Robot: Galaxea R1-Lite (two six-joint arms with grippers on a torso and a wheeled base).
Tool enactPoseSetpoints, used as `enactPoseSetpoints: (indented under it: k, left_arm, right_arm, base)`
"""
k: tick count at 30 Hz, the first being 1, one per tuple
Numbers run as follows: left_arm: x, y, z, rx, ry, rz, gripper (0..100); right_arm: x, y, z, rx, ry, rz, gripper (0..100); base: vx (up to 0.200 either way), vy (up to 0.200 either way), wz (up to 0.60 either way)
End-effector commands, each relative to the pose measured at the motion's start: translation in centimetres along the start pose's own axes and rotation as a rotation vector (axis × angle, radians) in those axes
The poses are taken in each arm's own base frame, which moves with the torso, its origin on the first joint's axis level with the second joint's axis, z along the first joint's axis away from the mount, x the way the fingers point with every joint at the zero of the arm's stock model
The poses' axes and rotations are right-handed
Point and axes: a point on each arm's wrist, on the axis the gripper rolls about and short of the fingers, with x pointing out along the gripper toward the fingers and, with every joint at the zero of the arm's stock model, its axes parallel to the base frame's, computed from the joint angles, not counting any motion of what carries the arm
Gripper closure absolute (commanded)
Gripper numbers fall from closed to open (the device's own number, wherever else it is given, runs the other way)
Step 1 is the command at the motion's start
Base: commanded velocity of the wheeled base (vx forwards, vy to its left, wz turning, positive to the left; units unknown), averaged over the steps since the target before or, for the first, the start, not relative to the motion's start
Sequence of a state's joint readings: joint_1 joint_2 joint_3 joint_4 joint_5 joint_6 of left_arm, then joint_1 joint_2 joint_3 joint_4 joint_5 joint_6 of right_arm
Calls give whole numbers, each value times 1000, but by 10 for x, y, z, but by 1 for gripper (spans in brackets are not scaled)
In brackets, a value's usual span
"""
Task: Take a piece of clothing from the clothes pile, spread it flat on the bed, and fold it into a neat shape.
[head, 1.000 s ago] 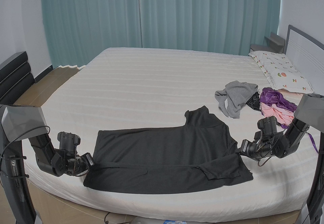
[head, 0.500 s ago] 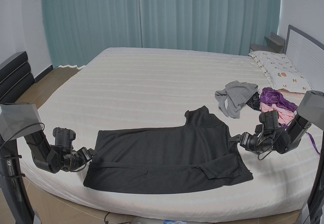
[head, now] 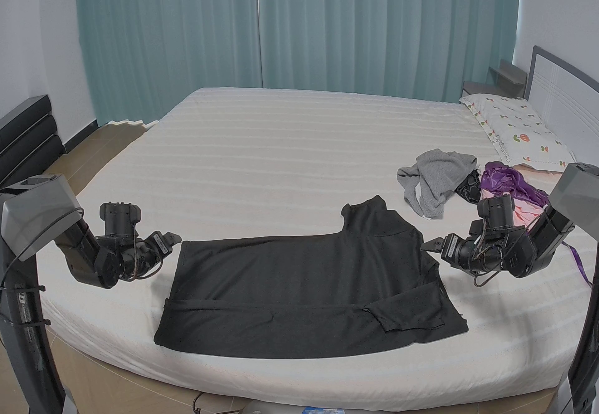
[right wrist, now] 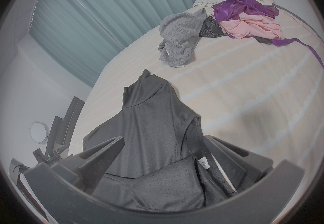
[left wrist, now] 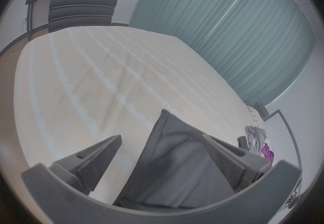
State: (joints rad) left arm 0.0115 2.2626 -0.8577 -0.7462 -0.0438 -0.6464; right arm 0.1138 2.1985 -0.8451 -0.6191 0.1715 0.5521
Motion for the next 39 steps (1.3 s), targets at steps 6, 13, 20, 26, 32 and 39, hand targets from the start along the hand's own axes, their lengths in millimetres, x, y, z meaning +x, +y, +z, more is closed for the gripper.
enactPoseSetpoints:
  k: [6, 13, 20, 26, 32, 39]
  left_arm:
    - [69, -10, 14, 2, 53, -59, 0]
    - [91, -8, 12, 3, 91, -122, 0]
    - [103, -7, 13, 1, 78, -128, 0]
    - [104, -8, 16, -1, 62, -131, 100]
    - [105, -10, 22, -65, 13, -103, 100]
    - [102, -5, 32, -90, -48, -53, 100]
  right_arm:
    - [3, 2, 2, -5, -2, 6, 0]
    - [4, 4, 0, -10, 3, 9, 0]
    - [5, 8, -3, -19, 11, 16, 0]
    - [13, 10, 4, -19, -4, 22, 0]
    - [19, 14, 10, -18, 7, 19, 0]
    - [32, 19, 22, -17, 18, 8, 0]
  base:
    - [0, 0, 0]
    - [0, 0, 0]
    - [0, 0, 0]
    - [0, 0, 0]
    - [0, 0, 0]
    - [0, 0, 0]
